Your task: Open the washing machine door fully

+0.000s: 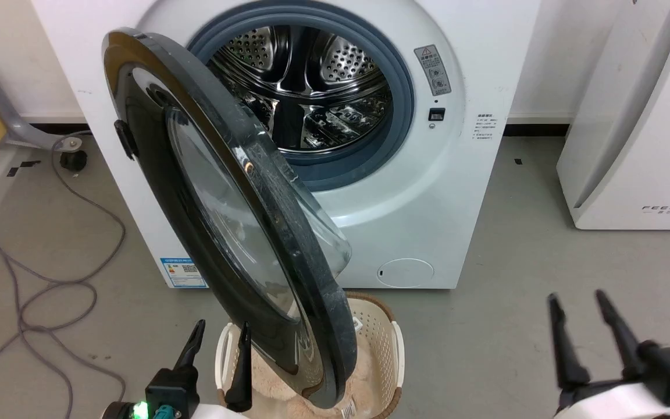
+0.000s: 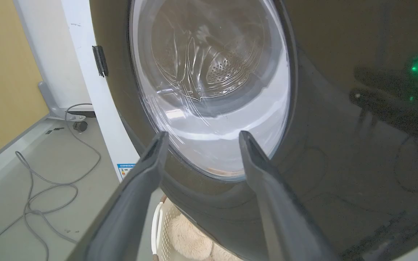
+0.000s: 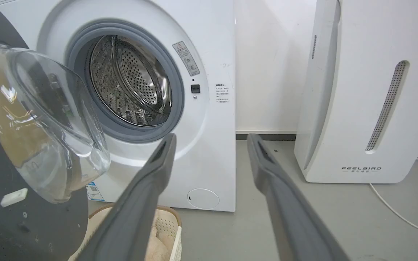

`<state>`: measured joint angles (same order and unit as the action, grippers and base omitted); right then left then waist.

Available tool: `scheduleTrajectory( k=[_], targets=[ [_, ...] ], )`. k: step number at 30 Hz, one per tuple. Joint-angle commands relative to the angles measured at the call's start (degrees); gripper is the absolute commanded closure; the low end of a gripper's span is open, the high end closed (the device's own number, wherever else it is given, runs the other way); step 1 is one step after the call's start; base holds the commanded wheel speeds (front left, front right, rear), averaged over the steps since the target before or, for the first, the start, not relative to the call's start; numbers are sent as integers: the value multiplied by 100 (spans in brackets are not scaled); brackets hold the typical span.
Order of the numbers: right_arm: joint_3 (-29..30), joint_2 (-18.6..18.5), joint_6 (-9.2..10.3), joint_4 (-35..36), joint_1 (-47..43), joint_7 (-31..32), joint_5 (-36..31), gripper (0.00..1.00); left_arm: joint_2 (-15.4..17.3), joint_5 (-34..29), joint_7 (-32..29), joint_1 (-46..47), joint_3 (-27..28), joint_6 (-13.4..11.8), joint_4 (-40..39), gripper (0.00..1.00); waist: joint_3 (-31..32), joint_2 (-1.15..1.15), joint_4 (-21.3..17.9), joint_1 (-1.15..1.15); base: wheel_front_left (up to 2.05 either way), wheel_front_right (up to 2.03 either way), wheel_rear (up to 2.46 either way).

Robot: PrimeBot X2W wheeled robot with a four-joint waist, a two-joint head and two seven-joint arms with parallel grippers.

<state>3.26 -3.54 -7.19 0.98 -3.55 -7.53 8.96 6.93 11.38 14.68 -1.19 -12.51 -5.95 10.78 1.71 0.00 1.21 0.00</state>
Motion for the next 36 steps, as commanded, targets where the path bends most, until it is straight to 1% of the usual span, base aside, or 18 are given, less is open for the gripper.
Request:
scheduleTrajectory(
  k=[1,5,12,13,14,15,24,28,36],
  targets=[
    [-77,42,-30,115,-166,67,-169,0,45,34,28,-34,2,-39,-16,0,0,0,1,0,0,0,0],
    [-187,62,-30,257,-396,207,-527,0,56,37,28,-18,7,-60,-12,0,1,0,13,0,0,0,0],
    [-186,65,-30,77,-527,194,-464,0,89,15,28,-25,6,-117,-5,0,3,0,11,0,0,0,0],
    [-188,65,-30,51,-524,200,-445,0,94,15,29,-23,3,-120,-6,28,0,0,10,0,0,0,0],
    [-189,65,-30,29,-519,198,-433,0,96,21,29,-19,4,-121,-15,80,-2,0,7,0,0,0,0],
    [-191,65,-30,5,-516,191,-423,0,100,24,29,-16,5,-122,-25,100,-5,0,5,0,0,0,0],
    [-226,66,-30,-117,-462,206,-355,0,142,14,30,31,28,-167,-232,100,-15,0,-1,0,0,0,0],
    [-198,66,-30,-131,-460,209,-356,0,138,-56,30,123,106,-241,-768,100,-18,0,15,0,0,0,0],
    [-173,66,-30,-155,-473,214,-329,0,214,-269,31,316,126,-314,-1880,100,-15,0,44,0,0,0,0]
  ],
)
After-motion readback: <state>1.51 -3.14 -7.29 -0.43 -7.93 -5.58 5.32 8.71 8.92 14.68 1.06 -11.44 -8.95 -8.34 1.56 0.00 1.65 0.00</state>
